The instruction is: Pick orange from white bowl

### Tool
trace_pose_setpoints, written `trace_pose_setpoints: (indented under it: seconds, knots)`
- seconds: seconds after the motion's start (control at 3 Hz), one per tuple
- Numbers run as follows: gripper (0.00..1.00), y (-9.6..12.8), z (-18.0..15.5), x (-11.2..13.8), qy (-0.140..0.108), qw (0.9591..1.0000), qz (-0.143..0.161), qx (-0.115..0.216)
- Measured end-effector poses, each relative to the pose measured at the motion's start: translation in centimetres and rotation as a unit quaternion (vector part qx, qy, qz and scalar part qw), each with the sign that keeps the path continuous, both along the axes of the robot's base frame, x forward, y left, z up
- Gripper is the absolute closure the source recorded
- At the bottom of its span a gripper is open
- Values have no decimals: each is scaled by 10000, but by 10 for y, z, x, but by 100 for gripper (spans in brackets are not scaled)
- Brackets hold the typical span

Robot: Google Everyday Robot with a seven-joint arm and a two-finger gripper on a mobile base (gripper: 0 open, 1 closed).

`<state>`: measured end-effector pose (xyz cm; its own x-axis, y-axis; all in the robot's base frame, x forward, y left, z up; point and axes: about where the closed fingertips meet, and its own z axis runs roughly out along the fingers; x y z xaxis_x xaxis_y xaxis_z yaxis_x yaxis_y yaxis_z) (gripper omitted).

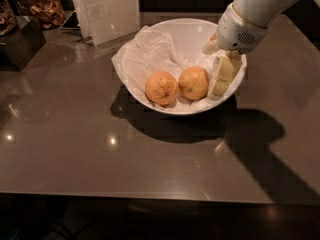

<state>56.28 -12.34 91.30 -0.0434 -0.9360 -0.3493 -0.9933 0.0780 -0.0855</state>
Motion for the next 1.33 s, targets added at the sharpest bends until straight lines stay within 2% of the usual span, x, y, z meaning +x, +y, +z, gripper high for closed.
trace_pose_setpoints:
  seconds: [0.33,0.67,1.0,1.33]
  knots:
    - [29,1,0,1,-7,10000,0,4]
    - [27,2,-1,2,-27,10000,5,27]
    - [24,14,-4,11,-1,9999,150,74]
    - [27,27,-10,18,84,9994,298,133]
